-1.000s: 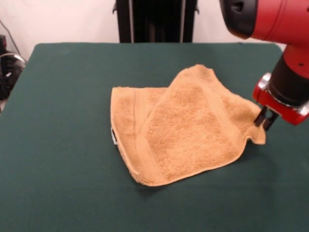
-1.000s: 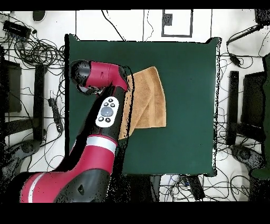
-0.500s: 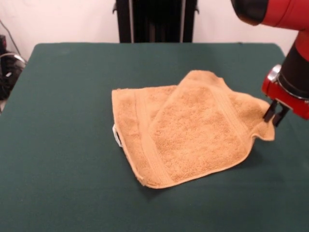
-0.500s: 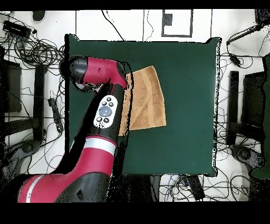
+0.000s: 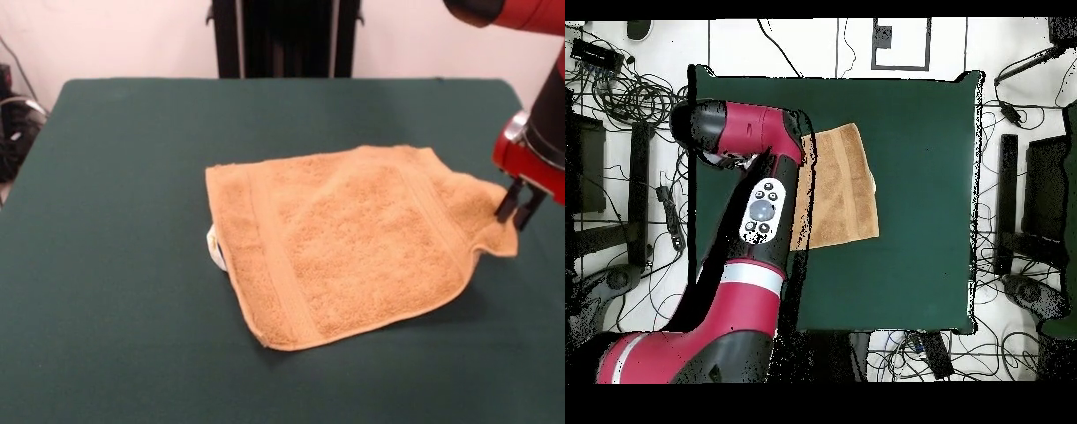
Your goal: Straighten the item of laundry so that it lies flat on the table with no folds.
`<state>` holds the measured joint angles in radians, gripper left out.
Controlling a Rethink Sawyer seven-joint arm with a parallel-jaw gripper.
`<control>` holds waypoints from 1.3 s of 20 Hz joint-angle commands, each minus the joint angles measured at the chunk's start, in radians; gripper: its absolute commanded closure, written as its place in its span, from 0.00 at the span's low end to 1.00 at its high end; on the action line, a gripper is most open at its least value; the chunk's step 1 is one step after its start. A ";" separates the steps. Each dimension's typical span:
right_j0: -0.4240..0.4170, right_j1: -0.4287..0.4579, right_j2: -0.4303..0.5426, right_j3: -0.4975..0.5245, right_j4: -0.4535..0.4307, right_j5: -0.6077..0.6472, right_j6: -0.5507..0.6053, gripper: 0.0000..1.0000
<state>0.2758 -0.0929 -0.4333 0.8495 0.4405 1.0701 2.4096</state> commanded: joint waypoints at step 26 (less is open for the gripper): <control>-0.006 0.315 0.090 -0.275 0.060 -0.157 0.263 0.00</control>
<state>0.2566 0.1181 -0.4511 0.6273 0.4551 1.0906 2.4329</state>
